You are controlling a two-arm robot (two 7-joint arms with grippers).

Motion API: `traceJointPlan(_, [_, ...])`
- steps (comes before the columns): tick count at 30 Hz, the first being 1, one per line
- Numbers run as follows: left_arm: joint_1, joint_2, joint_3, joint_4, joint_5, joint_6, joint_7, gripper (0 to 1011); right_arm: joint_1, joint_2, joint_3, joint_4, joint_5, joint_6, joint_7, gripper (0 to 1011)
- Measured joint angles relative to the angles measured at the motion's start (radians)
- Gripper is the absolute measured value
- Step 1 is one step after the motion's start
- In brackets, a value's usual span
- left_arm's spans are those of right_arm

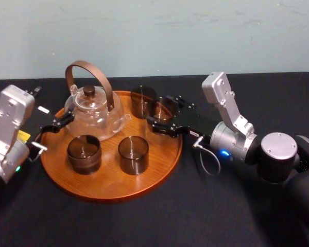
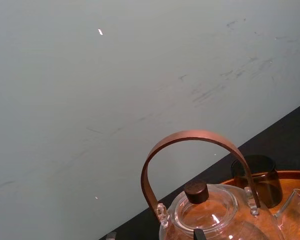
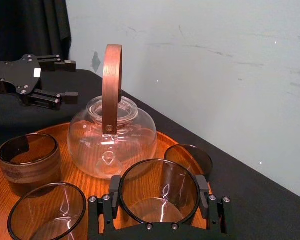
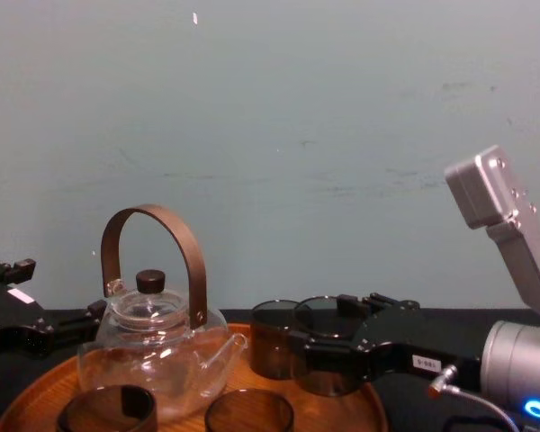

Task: Pick up the glass from the table and place it on the tray.

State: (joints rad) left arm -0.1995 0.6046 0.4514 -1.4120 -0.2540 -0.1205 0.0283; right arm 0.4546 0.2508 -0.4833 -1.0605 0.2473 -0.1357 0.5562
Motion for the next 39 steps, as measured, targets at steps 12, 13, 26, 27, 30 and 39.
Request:
traceJointPlan(12, [0.000,0.000,0.000,0.000,0.000,0.000,0.000,1001,-0.019,0.017,0.006,-0.036,0.006,0.004,-0.006,906])
traceJointPlan(13, [0.000,0.000,0.000,0.000,0.000,0.000,0.000,1001,-0.019,0.017,0.006,-0.036,0.006,0.004,-0.006,906])
traceJointPlan(26, [0.000,0.000,0.000,0.000,0.000,0.000,0.000,1001,-0.082,0.067,0.026,-0.138,0.022,0.024,-0.021,906])
traceJointPlan(27, [0.000,0.000,0.000,0.000,0.000,0.000,0.000,1001,-0.084,0.069,0.028,-0.141,0.023,0.025,-0.022,906])
traceJointPlan(30, [0.000,0.000,0.000,0.000,0.000,0.000,0.000,1001,-0.090,0.075,0.033,-0.148,0.025,0.027,-0.027,906])
traceJointPlan(39, [0.000,0.000,0.000,0.000,0.000,0.000,0.000,1002,-0.090,0.082,0.049,-0.136,0.030,0.027,-0.037,906])
